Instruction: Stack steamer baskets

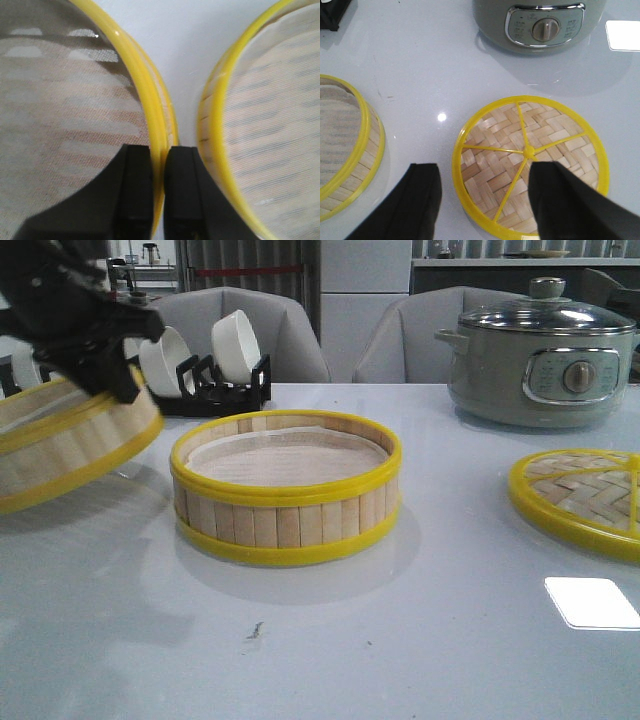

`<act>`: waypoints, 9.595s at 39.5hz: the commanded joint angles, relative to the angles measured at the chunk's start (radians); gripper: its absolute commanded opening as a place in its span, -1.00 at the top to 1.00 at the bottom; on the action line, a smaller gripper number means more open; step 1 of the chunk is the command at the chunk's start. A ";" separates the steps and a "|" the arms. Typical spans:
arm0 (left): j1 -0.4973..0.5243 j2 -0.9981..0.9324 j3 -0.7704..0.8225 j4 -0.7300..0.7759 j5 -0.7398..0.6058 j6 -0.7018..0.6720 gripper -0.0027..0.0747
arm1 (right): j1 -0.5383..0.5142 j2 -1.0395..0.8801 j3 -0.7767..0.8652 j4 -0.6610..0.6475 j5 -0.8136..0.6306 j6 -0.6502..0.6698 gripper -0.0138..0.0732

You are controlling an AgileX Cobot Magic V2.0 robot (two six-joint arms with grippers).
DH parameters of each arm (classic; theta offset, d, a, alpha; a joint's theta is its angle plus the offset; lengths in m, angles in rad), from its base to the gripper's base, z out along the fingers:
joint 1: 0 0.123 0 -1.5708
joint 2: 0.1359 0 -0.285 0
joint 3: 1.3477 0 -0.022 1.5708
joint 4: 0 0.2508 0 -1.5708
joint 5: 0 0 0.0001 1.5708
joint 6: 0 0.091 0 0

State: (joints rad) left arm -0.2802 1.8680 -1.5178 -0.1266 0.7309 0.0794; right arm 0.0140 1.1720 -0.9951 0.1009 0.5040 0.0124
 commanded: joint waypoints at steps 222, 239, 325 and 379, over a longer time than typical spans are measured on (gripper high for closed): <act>0.224 -0.660 -0.098 0.160 0.175 -0.079 0.71 | -0.005 -0.020 -0.037 0.000 -0.047 -0.012 -0.46; 0.196 -1.085 0.449 0.118 -0.035 -0.079 0.71 | -0.005 -0.020 -0.037 0.000 -0.041 -0.012 -0.46; 0.161 -1.306 0.797 0.104 -0.106 -0.079 0.71 | -0.019 0.128 -0.035 0.078 0.027 0.013 -0.46; 0.161 -1.306 0.797 0.104 -0.106 -0.079 0.71 | -0.125 0.721 -0.511 -0.032 0.249 0.013 0.02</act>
State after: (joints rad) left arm -0.1110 0.5600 -0.6917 -0.0151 0.7116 0.0000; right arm -0.1076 1.9323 -1.4703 0.0809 0.7604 0.0249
